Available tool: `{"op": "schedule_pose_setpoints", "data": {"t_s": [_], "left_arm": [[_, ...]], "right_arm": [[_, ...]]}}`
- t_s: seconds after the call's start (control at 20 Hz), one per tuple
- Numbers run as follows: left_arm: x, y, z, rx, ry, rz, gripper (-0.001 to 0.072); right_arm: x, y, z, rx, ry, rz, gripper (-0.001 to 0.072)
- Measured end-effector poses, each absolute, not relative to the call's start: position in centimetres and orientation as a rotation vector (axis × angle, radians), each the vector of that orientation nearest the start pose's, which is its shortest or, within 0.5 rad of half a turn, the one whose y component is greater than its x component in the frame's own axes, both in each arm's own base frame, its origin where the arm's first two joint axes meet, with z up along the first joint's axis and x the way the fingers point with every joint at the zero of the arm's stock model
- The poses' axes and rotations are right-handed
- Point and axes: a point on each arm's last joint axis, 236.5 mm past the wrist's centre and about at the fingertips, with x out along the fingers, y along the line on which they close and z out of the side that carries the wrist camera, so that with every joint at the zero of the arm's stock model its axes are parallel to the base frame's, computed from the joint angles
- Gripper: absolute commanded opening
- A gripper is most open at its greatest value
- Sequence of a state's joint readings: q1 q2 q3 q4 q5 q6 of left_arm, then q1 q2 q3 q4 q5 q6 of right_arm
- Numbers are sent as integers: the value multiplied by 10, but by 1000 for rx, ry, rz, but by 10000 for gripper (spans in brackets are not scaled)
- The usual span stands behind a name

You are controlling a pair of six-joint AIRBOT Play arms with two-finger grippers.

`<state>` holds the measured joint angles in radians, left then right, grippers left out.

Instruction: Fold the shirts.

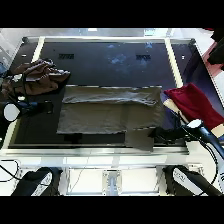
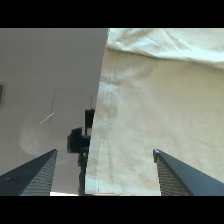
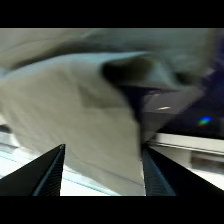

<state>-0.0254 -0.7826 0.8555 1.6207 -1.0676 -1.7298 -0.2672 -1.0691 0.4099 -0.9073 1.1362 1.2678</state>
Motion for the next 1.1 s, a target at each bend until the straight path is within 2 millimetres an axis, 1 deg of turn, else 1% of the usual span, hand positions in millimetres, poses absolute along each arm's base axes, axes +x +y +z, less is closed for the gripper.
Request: {"op": "schedule_pose_setpoints", "data": {"t_s": [0.05, 0.1, 0.15, 0.2, 0.3, 0.35, 0.4, 0.45, 0.55, 0.6, 0.65, 0.75, 0.8, 0.9, 0.95, 1.0, 1.1], "left_arm": [[313, 2, 72, -90, 990, 84, 694], [313, 2, 72, -91, 988, 83, 694], [313, 2, 72, -93, 989, 82, 695], [313, 2, 72, -93, 988, 82, 694], [313, 2, 72, -93, 987, 82, 694], [313, 2, 72, -93, 987, 82, 681], [313, 2, 72, -93, 987, 82, 604], [313, 4, 72, -88, 988, 90, 567], [309, 17, 63, -103, 1002, 157, 567], [304, 25, 53, -130, 1021, 206, 567], [295, 34, 38, -168, 1053, 265, 567], [272, 50, 5, -266, 1125, 381, 567], [257, 55, -14, -338, 1167, 436, 567], [237, 53, -44, -506, 1218, 499, 567], [233, 48, -55, -602, 1224, 514, 567], [229, 43, -63, -681, 1230, 520, 567], [231, 35, -74, -805, 1222, 516, 567]], "right_arm": [[203, 86, -105, 728, 1547, 239, 410], [203, 89, -107, 716, 1546, 246, 331], [202, 93, -108, 706, 1549, 258, 209], [201, 97, -109, 693, 1552, 269, 30], [199, 106, -108, 688, 1559, 297, 32], [198, 109, -107, 682, 1566, 314, 32], [199, 112, -103, 678, 1561, 332, 32], [201, 114, -98, 672, 1555, 350, 32], [210, 116, -85, 650, 1523, 382, 32], [214, 117, -78, 637, 1507, 398, 32], [219, 117, -69, 625, 1488, 414, 32], [226, 118, -55, 605, 1456, 438, 32], [228, 119, -50, 598, 1443, 448, 32], [231, 120, -42, 589, 1422, 460, 33], [231, 120, -39, 586, 1416, 464, 32], [231, 120, -37, 584, 1411, 468, 33], [232, 121, -35, 580, 1406, 472, 33]]}}
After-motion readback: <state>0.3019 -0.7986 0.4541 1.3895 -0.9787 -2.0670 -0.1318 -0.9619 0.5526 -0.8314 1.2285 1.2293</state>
